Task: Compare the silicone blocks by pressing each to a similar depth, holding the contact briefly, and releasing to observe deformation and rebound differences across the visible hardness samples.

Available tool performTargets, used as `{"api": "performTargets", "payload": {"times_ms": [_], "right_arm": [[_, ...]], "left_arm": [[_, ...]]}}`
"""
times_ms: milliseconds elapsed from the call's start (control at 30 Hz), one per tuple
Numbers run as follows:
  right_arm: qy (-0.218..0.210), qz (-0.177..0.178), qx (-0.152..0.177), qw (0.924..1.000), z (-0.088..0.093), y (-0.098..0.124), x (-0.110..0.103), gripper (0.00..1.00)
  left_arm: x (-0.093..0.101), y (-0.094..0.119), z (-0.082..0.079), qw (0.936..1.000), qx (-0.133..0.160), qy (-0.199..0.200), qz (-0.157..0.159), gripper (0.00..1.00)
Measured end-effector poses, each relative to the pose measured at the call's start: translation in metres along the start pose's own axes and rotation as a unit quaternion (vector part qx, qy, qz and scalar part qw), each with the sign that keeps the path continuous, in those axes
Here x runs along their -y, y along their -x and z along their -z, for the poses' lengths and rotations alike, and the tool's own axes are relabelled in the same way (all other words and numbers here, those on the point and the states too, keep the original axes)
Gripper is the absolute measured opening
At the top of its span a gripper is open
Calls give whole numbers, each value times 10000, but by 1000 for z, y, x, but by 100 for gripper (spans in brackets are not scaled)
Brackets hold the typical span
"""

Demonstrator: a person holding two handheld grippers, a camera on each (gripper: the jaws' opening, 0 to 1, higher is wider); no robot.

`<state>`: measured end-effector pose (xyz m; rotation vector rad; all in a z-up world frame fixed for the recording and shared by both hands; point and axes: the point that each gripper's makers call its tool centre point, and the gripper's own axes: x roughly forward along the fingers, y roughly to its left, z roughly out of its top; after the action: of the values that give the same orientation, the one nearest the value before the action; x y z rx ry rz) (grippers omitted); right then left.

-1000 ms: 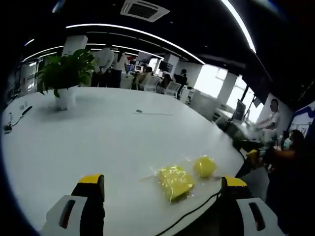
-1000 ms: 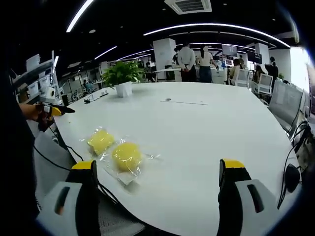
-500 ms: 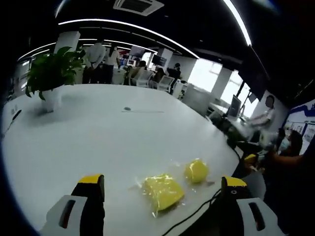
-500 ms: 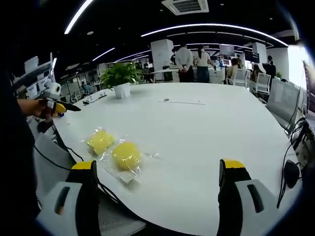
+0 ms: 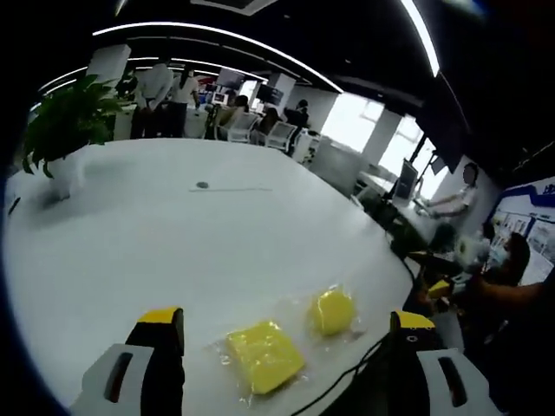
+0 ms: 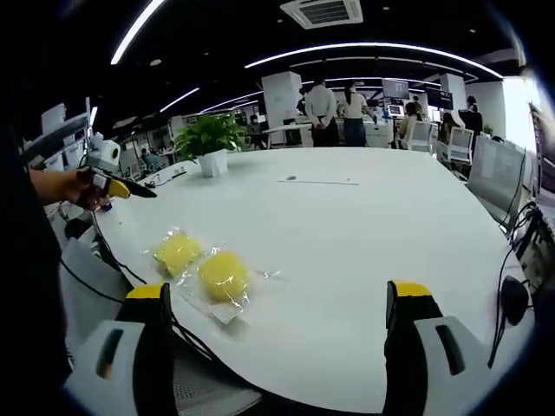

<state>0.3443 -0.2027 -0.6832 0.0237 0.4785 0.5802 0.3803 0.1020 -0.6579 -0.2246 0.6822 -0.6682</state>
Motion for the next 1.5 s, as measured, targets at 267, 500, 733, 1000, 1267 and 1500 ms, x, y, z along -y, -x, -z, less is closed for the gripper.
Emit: {"api": "performTargets", "payload": {"times_ms": [267, 500, 733, 1000, 1267, 1500], "right_arm": [[-40, 20, 9, 10000, 0, 1, 0, 97], [-80, 60, 25, 9999, 1, 3, 2, 97], [-136, 103, 39, 9998, 3, 6, 2, 97], [-197, 152, 29, 9997, 7, 11, 3, 96], [-281, 191, 6, 9994, 12, 14, 5, 96], [-302, 225, 20, 9993, 9, 17, 4, 96]], "left_arm": [[11, -25, -6, 9998, -53, -3, 189, 100], [15, -44, -5, 9994, -265, -42, 214, 100], [18, -61, -2, 9985, -416, -45, 351, 100], [18, -85, 4, 9959, -440, 534, 577, 99], [16, -112, 22, 9922, -752, 795, 602, 96], [12, -128, 34, 9876, -899, 1127, 622, 91]]}}
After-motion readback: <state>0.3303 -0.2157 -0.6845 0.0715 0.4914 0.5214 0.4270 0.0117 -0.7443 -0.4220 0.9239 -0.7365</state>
